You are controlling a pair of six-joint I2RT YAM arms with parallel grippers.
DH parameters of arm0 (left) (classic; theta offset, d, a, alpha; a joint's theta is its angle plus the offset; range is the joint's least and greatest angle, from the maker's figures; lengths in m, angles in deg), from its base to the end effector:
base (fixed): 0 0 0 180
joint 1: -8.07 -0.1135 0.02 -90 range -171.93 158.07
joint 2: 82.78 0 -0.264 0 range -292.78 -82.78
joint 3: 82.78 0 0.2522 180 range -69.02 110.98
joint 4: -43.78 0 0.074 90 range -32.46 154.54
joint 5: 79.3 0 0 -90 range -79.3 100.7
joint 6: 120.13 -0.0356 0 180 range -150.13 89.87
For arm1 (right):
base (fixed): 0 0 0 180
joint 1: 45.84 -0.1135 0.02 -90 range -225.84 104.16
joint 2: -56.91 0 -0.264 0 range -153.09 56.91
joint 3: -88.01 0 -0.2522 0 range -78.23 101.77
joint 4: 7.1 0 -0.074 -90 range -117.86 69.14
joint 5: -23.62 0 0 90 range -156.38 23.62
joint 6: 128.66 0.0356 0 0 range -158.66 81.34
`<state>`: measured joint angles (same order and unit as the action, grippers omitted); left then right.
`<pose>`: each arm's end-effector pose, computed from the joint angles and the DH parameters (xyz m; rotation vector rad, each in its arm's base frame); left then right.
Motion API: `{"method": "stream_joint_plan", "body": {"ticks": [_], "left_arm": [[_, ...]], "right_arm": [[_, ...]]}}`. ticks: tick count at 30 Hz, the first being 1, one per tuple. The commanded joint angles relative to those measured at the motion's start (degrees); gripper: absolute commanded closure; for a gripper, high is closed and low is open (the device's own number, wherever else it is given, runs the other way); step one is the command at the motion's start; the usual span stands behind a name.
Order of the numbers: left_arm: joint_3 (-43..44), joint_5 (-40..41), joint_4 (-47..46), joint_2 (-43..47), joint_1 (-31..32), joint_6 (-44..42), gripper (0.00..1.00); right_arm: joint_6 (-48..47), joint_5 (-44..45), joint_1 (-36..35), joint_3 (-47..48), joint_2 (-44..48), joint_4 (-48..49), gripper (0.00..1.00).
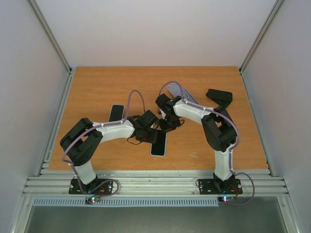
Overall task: Put the phone into the phone case
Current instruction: Press the phone with the phone case at the top right corner of the phone case, then adjust the phone with the phone case at the center of the board.
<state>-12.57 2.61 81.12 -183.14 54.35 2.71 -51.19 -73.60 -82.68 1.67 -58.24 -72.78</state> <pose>0.2226 -0.2401 0.1456 0.3775 2.8573 -0.5224 0.2952 0.2268 0.1509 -1.3045 2.8265 0.2082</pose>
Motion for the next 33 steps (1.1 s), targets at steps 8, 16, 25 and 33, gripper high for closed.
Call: {"method": "stream_joint_plan", "body": {"ticks": [8,16,25,33], "left_arm": [[-3.8,5.5,5.1,7.9,2.1,1.4,0.46],[-4.3,6.9,6.2,11.4,4.7,2.5,0.29],[1.2,12.6,9.6,6.8,10.6,3.0,0.09],[6.9,14.8,11.6,0.4,13.3,2.6,0.01]], "right_arm": [[2.7,-0.7,-1.7,-8.5,12.4,3.1,0.89],[5.4,0.7,0.2,-13.4,26.9,5.1,0.77],[7.9,1.6,4.5,-23.2,39.3,8.4,0.55],[9.2,2.4,6.1,-28.8,44.3,10.5,0.33]]}}
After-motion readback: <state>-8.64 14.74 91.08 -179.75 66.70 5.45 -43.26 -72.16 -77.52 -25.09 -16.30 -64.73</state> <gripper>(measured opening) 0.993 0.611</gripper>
